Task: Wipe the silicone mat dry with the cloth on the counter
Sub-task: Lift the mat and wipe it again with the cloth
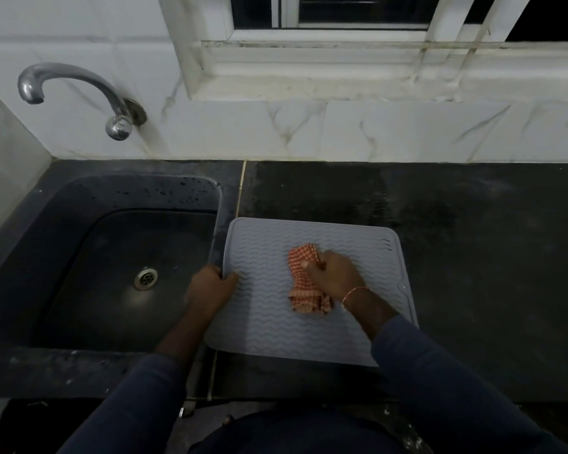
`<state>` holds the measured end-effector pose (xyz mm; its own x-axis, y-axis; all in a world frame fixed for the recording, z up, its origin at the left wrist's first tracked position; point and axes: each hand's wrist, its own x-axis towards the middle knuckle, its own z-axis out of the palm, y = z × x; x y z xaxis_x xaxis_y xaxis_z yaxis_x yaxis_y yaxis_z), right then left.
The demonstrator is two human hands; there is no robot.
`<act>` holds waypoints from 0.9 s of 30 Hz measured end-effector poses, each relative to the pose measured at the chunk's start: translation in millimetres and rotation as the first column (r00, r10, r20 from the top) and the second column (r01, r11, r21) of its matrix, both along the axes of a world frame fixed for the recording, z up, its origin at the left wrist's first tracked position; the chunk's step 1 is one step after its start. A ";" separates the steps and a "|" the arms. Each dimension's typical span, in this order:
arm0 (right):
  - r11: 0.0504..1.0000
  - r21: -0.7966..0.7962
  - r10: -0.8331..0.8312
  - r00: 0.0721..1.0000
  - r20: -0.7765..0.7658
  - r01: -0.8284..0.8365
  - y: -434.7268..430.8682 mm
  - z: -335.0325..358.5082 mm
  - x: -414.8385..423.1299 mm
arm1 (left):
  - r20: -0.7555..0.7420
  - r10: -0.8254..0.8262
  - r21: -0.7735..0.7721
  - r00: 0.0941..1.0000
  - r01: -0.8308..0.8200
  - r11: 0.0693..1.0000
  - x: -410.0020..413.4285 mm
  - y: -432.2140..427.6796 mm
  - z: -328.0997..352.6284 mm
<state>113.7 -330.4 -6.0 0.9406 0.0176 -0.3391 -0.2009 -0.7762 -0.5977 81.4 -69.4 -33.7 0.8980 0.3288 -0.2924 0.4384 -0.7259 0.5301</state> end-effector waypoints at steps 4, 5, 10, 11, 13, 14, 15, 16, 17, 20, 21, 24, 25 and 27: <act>0.952 -0.159 -0.252 0.965 0.069 0.260 -68.1 10.3 -0.1 | 0.002 -0.087 0.135 0.996 0.086 0.987 7.4 -2.3 -0.7; 0.927 -0.243 -0.283 0.958 0.048 0.286 -84.4 8.5 -0.9 | 0.008 -0.093 0.133 0.996 0.092 0.987 8.7 -2.9 -1.9; 0.887 -0.297 -0.381 0.924 -0.033 0.355 -107.0 -8.4 -0.6 | -0.029 -0.081 0.079 0.996 0.083 0.993 25.7 -1.0 -2.2; 0.865 -0.260 -0.446 0.895 -0.009 0.428 -110.4 -11.6 -0.6 | -0.030 -0.090 0.094 0.996 0.092 0.991 27.0 0.0 -2.0; 0.837 -0.224 -0.510 0.860 0.009 0.499 -121.9 -15.0 1.7 | 0.004 -0.092 0.093 0.996 0.092 0.991 28.5 -0.7 -2.4; 0.850 -0.219 -0.493 0.870 -0.006 0.480 -127.6 -17.9 4.2 | 0.026 -0.093 0.084 0.995 0.091 0.992 28.5 -1.8 -0.9; 0.873 -0.207 -0.456 0.889 -0.028 0.441 -132.1 -21.0 6.1 | 0.046 -0.099 0.074 0.994 0.095 0.993 27.4 -3.4 0.8; 0.893 -0.188 -0.422 0.906 -0.040 0.408 -134.9 -23.5 7.6 | 0.065 -0.104 0.055 0.992 0.100 0.993 25.4 -5.8 4.2; 0.904 -0.161 -0.405 0.914 -0.031 0.395 -137.4 -25.4 9.8 | 0.094 -0.102 0.019 0.990 0.100 0.995 24.4 -9.1 7.5; 0.911 0.014 -0.412 0.910 0.042 0.412 -138.6 -24.8 11.3 | 0.224 -0.062 -0.118 0.973 0.090 0.989 17.9 -18.7 23.4; 0.906 0.065 -0.423 0.903 0.079 0.418 -138.5 -21.8 9.5 | 0.270 -0.044 -0.158 0.962 0.089 0.983 16.0 -21.3 29.3; 0.908 0.149 -0.410 0.902 0.136 0.391 -136.9 1.8 15.4 | 0.344 0.006 -0.238 0.939 0.080 0.968 20.5 -26.2 47.3; 0.916 0.155 -0.392 0.907 0.157 0.369 -137.5 11.6 20.2 | 0.355 0.010 -0.254 0.935 0.086 0.963 22.2 -28.1 54.1; 0.937 0.156 -0.340 0.920 0.197 0.313 -140.1 30.5 36.9 | 0.379 0.005 -0.277 0.925 0.108 0.955 31.2 -30.9 65.0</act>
